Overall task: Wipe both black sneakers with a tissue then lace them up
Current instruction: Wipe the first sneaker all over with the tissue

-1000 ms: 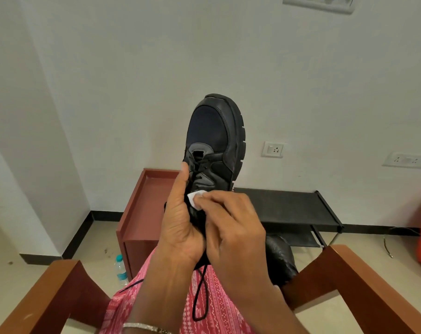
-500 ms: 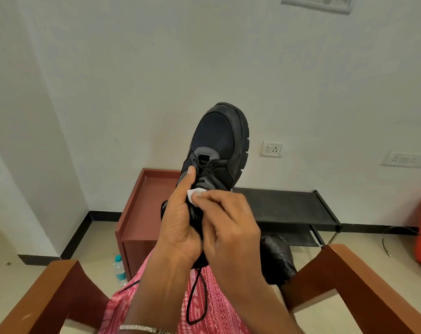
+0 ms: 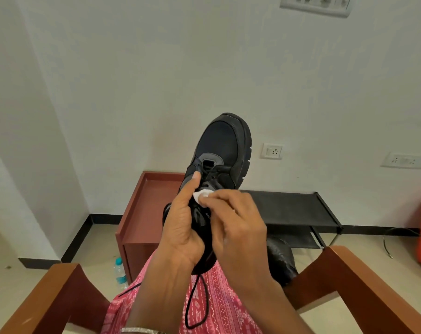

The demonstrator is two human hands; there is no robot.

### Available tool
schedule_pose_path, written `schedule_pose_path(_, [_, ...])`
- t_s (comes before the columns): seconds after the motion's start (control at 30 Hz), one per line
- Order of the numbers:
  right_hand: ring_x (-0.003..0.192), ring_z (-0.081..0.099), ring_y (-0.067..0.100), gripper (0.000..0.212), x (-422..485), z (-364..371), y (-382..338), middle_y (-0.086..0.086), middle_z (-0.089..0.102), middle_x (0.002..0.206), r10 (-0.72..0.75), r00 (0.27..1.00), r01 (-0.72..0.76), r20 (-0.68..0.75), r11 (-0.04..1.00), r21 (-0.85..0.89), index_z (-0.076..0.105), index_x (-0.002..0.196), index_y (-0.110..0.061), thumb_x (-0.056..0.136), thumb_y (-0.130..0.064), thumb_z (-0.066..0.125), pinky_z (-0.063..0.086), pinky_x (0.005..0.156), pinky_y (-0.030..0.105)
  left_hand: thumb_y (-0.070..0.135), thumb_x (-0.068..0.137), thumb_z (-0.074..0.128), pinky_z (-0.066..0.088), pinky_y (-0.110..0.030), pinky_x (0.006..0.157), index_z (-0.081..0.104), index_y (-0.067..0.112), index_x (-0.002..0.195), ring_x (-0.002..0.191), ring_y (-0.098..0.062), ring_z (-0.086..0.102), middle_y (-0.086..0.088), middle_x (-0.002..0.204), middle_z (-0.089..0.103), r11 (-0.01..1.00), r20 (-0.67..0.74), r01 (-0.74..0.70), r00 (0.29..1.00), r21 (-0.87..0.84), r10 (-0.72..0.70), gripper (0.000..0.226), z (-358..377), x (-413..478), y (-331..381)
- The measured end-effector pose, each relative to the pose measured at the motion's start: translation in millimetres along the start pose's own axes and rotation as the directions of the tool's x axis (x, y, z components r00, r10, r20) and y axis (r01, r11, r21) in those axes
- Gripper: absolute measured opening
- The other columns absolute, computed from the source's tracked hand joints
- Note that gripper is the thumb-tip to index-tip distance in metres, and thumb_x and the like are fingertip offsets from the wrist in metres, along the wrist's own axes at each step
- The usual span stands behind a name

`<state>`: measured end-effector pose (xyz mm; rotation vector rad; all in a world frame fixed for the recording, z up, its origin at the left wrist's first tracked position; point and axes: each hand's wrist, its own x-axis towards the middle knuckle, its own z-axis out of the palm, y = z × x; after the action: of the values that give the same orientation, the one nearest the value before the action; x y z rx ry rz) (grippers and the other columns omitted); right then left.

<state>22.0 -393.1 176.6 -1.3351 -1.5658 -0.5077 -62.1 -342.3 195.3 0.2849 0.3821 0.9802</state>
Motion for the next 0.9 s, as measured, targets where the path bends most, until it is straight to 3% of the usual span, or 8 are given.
schedule_pose_path(0.2, [0.095, 0.058, 0.017, 0.02, 35.7, -3.9, 26.0, 0.0, 0.066, 0.101, 0.081, 0.994, -0.083, -0.08, 0.996, -0.028, 0.074, 0.102, -0.012, 0.088, 0.001, 0.07, 0.042, 0.084, 0.013, 0.034, 0.092, 0.067, 0.051, -0.044, 0.102, 0.075, 0.008, 0.115, 0.106, -0.032, 0.071, -0.016, 0.117, 0.073, 0.999, 0.028, 0.021, 0.999, 0.028, -0.022, 0.036, 3.8, -2.7, -3.3])
schedule_pose_path(0.37, [0.098, 0.055, 0.011, 0.025, 7.2, -0.9, 4.8, -0.006, 0.063, 0.105, 0.064, 0.997, -0.066, 0.042, 0.997, 0.05, 0.073, 0.108, -0.016, 0.088, -0.001, 0.069, 0.047, 0.087, 0.019, 0.034, 0.089, 0.07, 0.063, -0.035, 0.073, 0.071, 0.003, 0.118, 0.089, -0.027, 0.075, -0.015, 0.107, 0.074, 1.0, -0.004, -0.008, 1.0, 0.025, 0.008, 0.042, 2.2, -1.8, 0.0])
schedule_pose_path(0.5, [0.098, 0.056, 0.013, 0.022, 8.0, -2.4, 10.4, -0.002, 0.063, 0.104, 0.008, 0.995, -0.016, 0.097, 0.996, 0.083, 0.073, 0.108, -0.013, 0.09, -0.002, 0.068, 0.049, 0.086, 0.025, 0.034, 0.089, 0.069, 0.063, -0.034, 0.071, 0.072, 0.003, 0.113, 0.086, -0.026, 0.076, -0.015, 0.102, 0.075, 1.0, -0.012, 0.007, 1.0, 0.017, -0.007, 0.039, 1.0, -2.1, 0.5])
schedule_pose_path(0.67, [0.093, 0.057, 0.015, 0.017, 40.0, -7.4, 35.0, -0.002, 0.063, 0.101, 0.074, 0.997, -0.074, -0.008, 0.997, -0.017, 0.071, 0.103, -0.012, 0.091, -0.002, 0.064, 0.044, 0.08, 0.016, 0.03, 0.091, 0.069, 0.05, -0.044, 0.104, 0.073, 0.006, 0.118, 0.105, -0.032, 0.071, -0.017, 0.117, 0.072, 0.999, 0.0, -0.003, 1.0, 0.034, 0.003, 0.036, 2.9, -1.1, -2.7])
schedule_pose_path(0.77, [0.096, 0.056, 0.014, 0.022, 28.7, -6.6, 27.3, -0.001, 0.061, 0.105, 0.063, 0.997, -0.062, 0.035, 0.998, -0.012, 0.068, 0.106, -0.012, 0.09, 0.002, 0.063, 0.048, 0.081, 0.023, 0.032, 0.09, 0.069, 0.058, -0.042, 0.092, 0.074, 0.006, 0.116, 0.097, -0.031, 0.074, -0.016, 0.113, 0.074, 0.999, -0.001, 0.005, 1.0, 0.048, -0.005, 0.037, 2.3, -1.0, -3.0])
schedule_pose_path(0.9, [0.101, 0.055, 0.014, 0.026, -4.2, -1.2, 4.0, 0.001, 0.062, 0.109, -0.028, 0.989, 0.024, 0.145, 0.999, 0.035, 0.069, 0.112, -0.011, 0.089, -0.001, 0.062, 0.047, 0.091, 0.022, 0.033, 0.086, 0.072, 0.063, -0.034, 0.077, 0.081, 0.004, 0.094, 0.088, -0.026, 0.075, -0.015, 0.104, 0.075, 0.999, -0.027, -0.006, 1.0, 0.036, 0.007, 0.031, -3.7, 0.3, 0.9])
